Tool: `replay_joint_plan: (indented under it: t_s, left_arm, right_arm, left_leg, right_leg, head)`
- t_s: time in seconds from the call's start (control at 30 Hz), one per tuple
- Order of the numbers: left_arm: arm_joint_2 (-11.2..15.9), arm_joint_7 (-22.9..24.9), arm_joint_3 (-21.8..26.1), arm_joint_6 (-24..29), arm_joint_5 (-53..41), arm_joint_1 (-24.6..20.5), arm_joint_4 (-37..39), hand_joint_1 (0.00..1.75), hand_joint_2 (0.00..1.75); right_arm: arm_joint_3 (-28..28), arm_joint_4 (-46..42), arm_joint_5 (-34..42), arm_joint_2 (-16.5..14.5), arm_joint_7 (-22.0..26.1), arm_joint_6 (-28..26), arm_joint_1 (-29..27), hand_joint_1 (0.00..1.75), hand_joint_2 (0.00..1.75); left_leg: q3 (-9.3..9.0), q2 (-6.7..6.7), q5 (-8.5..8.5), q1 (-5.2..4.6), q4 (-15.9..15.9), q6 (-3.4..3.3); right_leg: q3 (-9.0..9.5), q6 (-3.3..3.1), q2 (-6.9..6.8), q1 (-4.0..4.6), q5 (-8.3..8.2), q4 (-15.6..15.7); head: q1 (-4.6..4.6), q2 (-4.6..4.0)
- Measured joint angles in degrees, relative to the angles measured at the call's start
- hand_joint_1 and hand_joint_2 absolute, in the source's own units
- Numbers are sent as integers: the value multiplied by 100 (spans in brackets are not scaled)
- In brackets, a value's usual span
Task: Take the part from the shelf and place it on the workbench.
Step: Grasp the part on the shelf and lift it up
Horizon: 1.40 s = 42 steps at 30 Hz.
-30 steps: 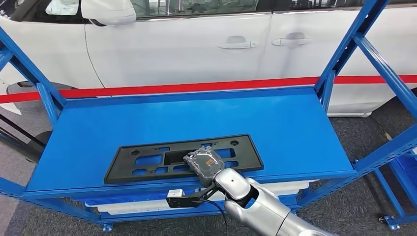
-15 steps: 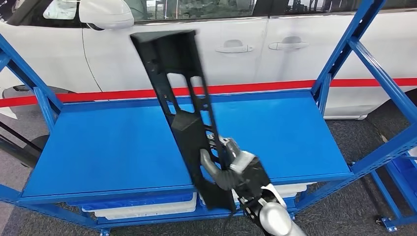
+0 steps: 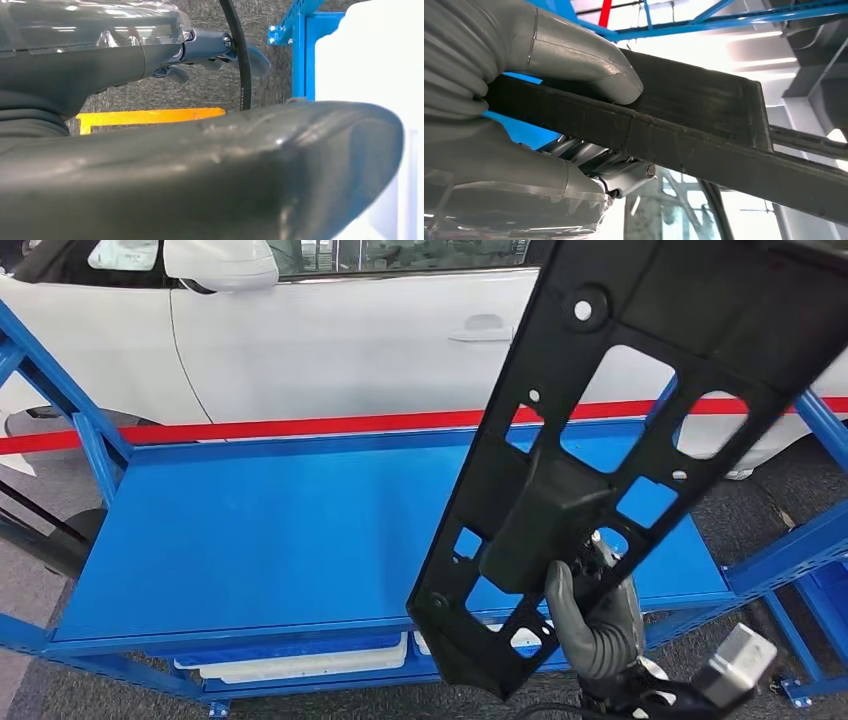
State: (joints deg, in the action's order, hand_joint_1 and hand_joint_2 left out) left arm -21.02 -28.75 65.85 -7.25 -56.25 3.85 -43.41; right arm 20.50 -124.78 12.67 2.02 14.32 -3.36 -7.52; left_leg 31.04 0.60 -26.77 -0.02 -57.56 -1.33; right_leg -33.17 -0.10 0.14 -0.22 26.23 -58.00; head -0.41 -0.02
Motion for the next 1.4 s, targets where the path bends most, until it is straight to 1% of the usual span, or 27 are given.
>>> replay_joint_plan:
  t_s: [0.07, 0.13, 0.23, 0.27, 0.3, 0.33, 0.43, 0.47, 0.6, 0.63, 0.67, 0.73, 0.77, 0.8, 0.83, 0.87, 0.9, 0.97, 1.0, 1.07, 1.13, 1.2, 1.27, 1.3, 1.33, 1.37, 1.4]
  left_arm:
    - [-3, 72, -30, 32, 150, 28, 2, 0, 0]
    - [-5, 167, -66, 85, 281, 69, 5, 0, 0]
    - [-5, 298, -182, 214, 497, 114, 17, 0, 0]
    - [-5, 345, -242, 269, 599, 132, 22, 0, 0]
    - [-5, 387, -312, 323, 708, 154, 26, 0, 0]
    - [-5, 428, -394, 388, 829, 180, 28, 0, 0]
    - [-10, 462, -747, 795, 1300, 200, 114, 0, 0]
    - [-12, 434, -904, 1018, 1538, 190, 183, 0, 0]
    - [-27, 625, -1761, 1967, 3589, 416, 290, 0, 0]
    - [-33, 825, -2111, 2161, 4145, 585, 173, 0, 0]
    - [-39, 1017, -2504, 2309, 4533, 776, 17, 0, 0]
    - [-38, 1250, -3175, 2461, 4823, 1100, -285, 0, 0]
    - [-38, 1301, -3434, 2495, 4864, 1217, -399, 0, 0]
    - [-38, 1335, -3637, 2517, 4891, 1304, -489, 0, 0]
    - [-38, 1355, -3809, 2533, 4909, 1372, -564, 0, 0]
    - [-38, 1369, -3961, 2545, 4927, 1428, -632, 0, 0]
    - [-38, 1379, -4086, 2556, 4938, 1472, -689, 0, 0]
    - [-38, 1389, -4290, 2582, 4956, 1535, -792, 0, 0]
    - [-38, 1390, -4367, 2592, 4959, 1559, -836, 0, 0]
    - [-38, 1391, -4483, 2606, 4966, 1603, -907, 0, 0]
    - [-37, 1390, -4570, 2630, 4989, 1658, -961, 0, 0]
    - [-36, 1391, -4647, 2668, 5027, 1714, -1008, 0, 0]
    - [-34, 1395, -4710, 2693, 5060, 1754, -1046, 0, 0]
    - [-33, 1397, -4735, 2700, 5074, 1768, -1063, 0, 0]
    - [-32, 1399, -4757, 2703, 5087, 1782, -1083, 0, 0]
    - [-31, 1406, -4775, 2700, 5100, 1799, -1107, 0, 0]
    - [-31, 1425, -4789, 2686, 5110, 1824, -1144, 0, 0]
  right_arm:
    - [-96, -8, 13, 49, 519, 214, -417, 175, 175]
    - [-154, -3, 2, 99, 987, 337, -778, 175, 175]
    - [-224, 4, -21, 132, 1315, 389, -1193, 175, 175]
    - [-247, 8, -23, 144, 1378, 405, -1326, 175, 175]
    - [-265, 10, -23, 156, 1430, 423, -1448, 175, 175]
    - [-279, 12, -25, 168, 1472, 444, -1559, 175, 175]
    - [-311, 9, -82, 189, 1508, 480, -1784, 175, 175]
    - [-317, 7, -113, 196, 1488, 513, -1818, 175, 175]
    - [-137, 191, -76, 291, 1213, 816, -1480, 175, 175]
    - [-60, 279, -58, 312, 1161, 825, -1356, 175, 175]
    - [5, 353, -44, 325, 1128, 803, -1265, 175, 175]
    - [77, 443, -21, 364, 1112, 750, -1167, 175, 175]
    - [100, 473, -13, 389, 1123, 732, -1135, 175, 175]
    - [119, 499, -10, 414, 1137, 721, -1116, 175, 175]
    - [139, 520, -8, 436, 1151, 716, -1107, 175, 175]
    - [156, 538, -7, 457, 1164, 713, -1102, 175, 175]
    - [172, 552, -7, 475, 1176, 709, -1096, 175, 175]
    - [196, 567, -19, 507, 1197, 674, -1076, 175, 175]
    - [205, 570, -30, 518, 1205, 643, -1071, 175, 175]
    - [218, 578, -48, 542, 1208, 575, -1072, 175, 175]
    - [236, 587, -51, 567, 1208, 538, -1075, 175, 175]
    - [265, 593, -49, 588, 1208, 519, -1084, 175, 175]
    - [289, 598, -44, 604, 1208, 510, -1095, 175, 175]
    - [295, 605, -41, 615, 1208, 509, -1098, 175, 175]
    - [301, 612, -38, 627, 1208, 509, -1098, 175, 175]
    - [305, 620, -37, 638, 1208, 509, -1098, 175, 175]
    - [310, 625, -35, 648, 1208, 509, -1098, 175, 175]
  left_leg:
    - [8, 3, -15, 0, -3, 52]
    - [55, -5, -193, 6, -157, 112]
    - [390, -19, -852, 39, -1111, 185]
    - [488, -20, -1011, 52, -1430, 205]
    - [496, -21, -1066, 62, -1574, 219]
    - [390, -22, -1011, 71, -1491, 224]
    - [-339, -24, -601, 67, -313, 183]
    - [-484, -21, -521, 54, -37, 154]
    - [-470, -75, -337, 32, 109, 17]
    - [-432, -108, -268, 38, 129, -29]
    - [-373, -133, -193, 47, 147, -73]
    - [-211, -138, -65, 41, 143, -132]
    - [-121, -130, -3, 32, 130, -139]
    - [-28, -123, 56, 23, 110, -136]
    - [62, -116, 106, 16, 84, -127]
    - [148, -112, 150, 12, 52, -112]
    - [224, -109, 185, 10, 17, -93]
    - [332, -106, 246, -2, -46, -41]
    - [355, -106, 280, -5, -62, -8]
    - [366, -106, 364, -4, -53, 67]
    - [410, -96, 292, 13, -118, 133]
    - [558, -85, -186, 31, -537, 181]
    - [729, -82, -738, 39, -1260, 219]
    - [751, -83, -840, 41, -1551, 233]
    - [687, -83, -790, 42, -1680, 237]
    - [529, -82, -637, 42, -1612, 230]
    - [269, -82, -470, 42, -1345, 210]
  right_leg:
    - [-8, -35, -12, 1, -18, 14]
    - [-17, -105, -27, -28, -55, 55]
    - [-89, -173, -52, -42, -112, 71]
    - [-129, -174, -61, -41, -135, 63]
    - [-172, -167, -67, -41, -159, 50]
    - [-215, -157, -68, -41, -185, 32]
    - [-324, -86, -67, -43, -260, -38]
    - [-341, -49, -70, -43, -288, -51]
    - [-357, 94, -23, -60, -415, -9]
    - [-389, 117, -5, -64, -309, -66]
    - [-448, 138, 3, -70, -90, -235]
    - [-618, 164, -9, -92, 526, -883]
    - [-685, 177, -10, -98, 740, -1243]
    - [-689, 184, -10, -99, 817, -1486]
    - [-601, 183, -10, -99, 772, -1549]
    - [-402, 173, -10, -98, 640, -1395]
    - [-109, 156, -10, -96, 500, -1059]
    - [477, 113, -5, -72, 437, -253]
    - [639, 92, -1, -55, 465, 8]
    - [678, 43, 0, -26, 460, 152]
    - [602, -44, -27, -39, 357, 182]
    - [464, -127, -57, -57, 222, 203]
    - [283, -156, -71, -46, 90, 188]
    - [188, -153, -79, -40, 26, 171]
    - [86, -146, -87, -36, -34, 143]
    - [-16, -135, -93, -32, -86, 108]
    - [-114, -122, -95, -29, -134, 67]
  head:
    - [0, 1]
    - [-3, 1]
    - [-8, 0]
    - [-7, 0]
    - [-7, 0]
    - [-7, 0]
    - [-6, 1]
    - [-4, 1]
    - [0, 0]
    - [1, 0]
    - [1, 0]
    - [3, 0]
    - [3, 0]
    - [4, 0]
    - [4, 0]
    - [4, 0]
    - [4, 0]
    - [-1, 0]
    - [0, 1]
    - [0, 1]
    - [3, 0]
    - [-2, 1]
    - [-5, 1]
    - [-5, 0]
    - [-5, 0]
    - [-5, 0]
    - [-5, 0]
